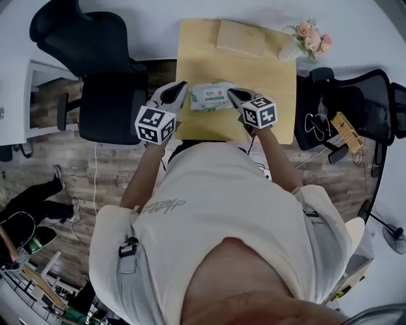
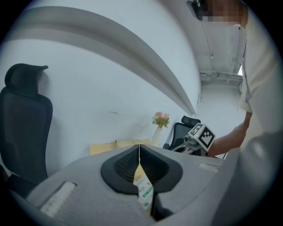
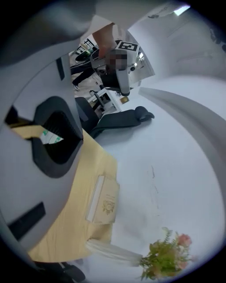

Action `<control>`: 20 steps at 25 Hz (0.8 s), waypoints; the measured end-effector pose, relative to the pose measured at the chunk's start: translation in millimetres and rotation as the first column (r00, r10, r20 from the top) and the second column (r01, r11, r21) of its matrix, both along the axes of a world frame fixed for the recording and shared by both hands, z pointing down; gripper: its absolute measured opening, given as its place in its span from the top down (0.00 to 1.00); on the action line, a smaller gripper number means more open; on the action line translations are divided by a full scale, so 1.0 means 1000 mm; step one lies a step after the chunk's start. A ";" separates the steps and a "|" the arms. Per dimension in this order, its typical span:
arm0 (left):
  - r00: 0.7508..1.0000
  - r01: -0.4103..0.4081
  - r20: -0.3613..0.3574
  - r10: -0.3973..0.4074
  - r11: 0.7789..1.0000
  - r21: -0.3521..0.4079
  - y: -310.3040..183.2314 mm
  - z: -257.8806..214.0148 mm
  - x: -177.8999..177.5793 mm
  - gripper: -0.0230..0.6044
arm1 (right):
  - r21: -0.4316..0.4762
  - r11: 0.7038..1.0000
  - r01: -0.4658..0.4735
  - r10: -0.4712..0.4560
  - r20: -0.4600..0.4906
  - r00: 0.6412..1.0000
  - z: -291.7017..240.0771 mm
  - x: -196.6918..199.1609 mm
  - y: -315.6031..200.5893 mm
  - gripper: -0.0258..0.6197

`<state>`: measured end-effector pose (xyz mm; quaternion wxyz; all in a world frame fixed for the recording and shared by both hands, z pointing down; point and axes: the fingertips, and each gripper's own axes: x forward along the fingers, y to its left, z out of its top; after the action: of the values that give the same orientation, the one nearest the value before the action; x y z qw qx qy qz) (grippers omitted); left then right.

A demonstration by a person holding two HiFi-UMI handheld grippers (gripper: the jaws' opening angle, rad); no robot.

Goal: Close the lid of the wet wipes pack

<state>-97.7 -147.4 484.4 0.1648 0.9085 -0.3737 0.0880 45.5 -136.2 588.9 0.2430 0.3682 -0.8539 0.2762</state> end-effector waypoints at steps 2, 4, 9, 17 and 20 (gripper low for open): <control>1.000 -0.009 -0.006 0.010 0.999 0.035 -0.005 -0.026 0.003 0.94 | 0.065 0.998 -0.015 0.013 0.026 1.000 -0.029 0.004 -0.005 0.96; 1.000 -0.021 0.000 0.021 0.997 0.080 -0.008 -0.053 0.005 0.94 | 0.127 0.992 -0.020 0.014 0.043 0.999 -0.056 0.007 -0.009 0.96; 0.999 -0.028 -0.015 0.031 0.983 0.179 -0.018 -0.110 0.010 0.94 | 0.264 0.965 -0.015 -0.004 0.070 0.998 -0.121 0.009 -0.015 0.96; 0.998 -0.044 -0.033 0.054 0.962 0.269 -0.036 -0.162 0.017 0.94 | 0.451 0.892 -0.014 -0.043 0.118 0.992 -0.220 0.012 -0.027 0.96; 0.998 -0.050 -0.026 0.062 0.942 0.332 -0.038 -0.187 0.018 0.94 | 0.546 0.838 -0.019 -0.048 0.108 0.993 -0.262 0.014 -0.026 0.96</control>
<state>-79.4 -185.0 297.0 0.0140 0.9350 -0.3542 0.0124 59.2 -161.8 327.3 0.0794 0.3989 -0.9126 0.0409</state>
